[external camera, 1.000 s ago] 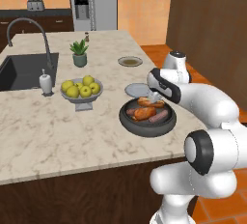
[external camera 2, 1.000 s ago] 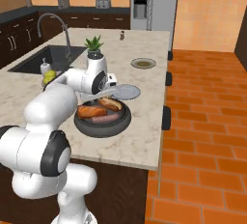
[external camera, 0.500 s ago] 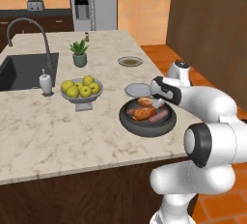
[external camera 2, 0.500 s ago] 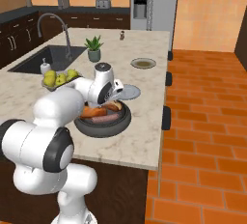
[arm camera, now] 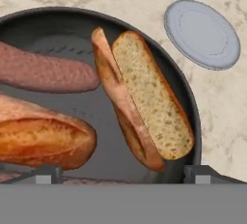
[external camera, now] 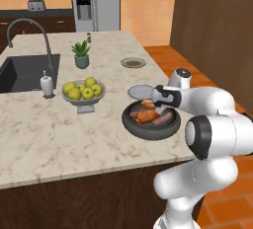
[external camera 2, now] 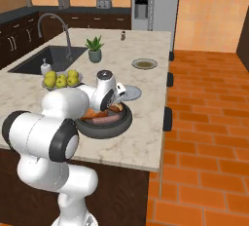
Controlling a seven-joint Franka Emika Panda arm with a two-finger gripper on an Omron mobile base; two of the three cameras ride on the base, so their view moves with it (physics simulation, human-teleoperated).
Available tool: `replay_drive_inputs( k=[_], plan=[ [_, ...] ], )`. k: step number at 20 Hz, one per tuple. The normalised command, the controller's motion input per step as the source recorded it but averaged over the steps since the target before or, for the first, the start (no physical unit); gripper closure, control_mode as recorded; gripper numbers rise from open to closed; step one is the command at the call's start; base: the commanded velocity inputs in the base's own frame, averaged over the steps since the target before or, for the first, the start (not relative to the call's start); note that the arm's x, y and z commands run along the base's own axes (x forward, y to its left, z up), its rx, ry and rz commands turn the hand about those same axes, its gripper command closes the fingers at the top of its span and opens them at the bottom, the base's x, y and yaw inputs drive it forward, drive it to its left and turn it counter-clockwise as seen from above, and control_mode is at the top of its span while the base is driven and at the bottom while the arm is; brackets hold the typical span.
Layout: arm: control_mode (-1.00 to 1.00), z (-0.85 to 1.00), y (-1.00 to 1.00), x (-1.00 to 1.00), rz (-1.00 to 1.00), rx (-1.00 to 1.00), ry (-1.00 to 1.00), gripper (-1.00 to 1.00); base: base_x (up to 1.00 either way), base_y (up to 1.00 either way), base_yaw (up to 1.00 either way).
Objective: Place one bun and one sausage from the bowl on each plate.
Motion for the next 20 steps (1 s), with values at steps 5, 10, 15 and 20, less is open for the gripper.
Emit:
replay_drive_inputs(
  k=[5,10,15,20],
  plan=[
    [-1.00,-0.10,-0.02,0.42,0.08,-0.06,0.00,-1.00,0.00,0.00,0.00],
    [-1.00,-0.12,0.10,0.32,0.00,-0.07,0.00,-1.00,0.00,0.00,0.00],
    [-1.00,-0.23,0.00,-0.04,0.00,-0.02,0.03,-1.00,0.00,0.00,0.00],
    [-1.00,0.00,-0.06,-0.29,0.07,0.00,0.01,-1.00,0.00,0.00,0.00]
  ],
)
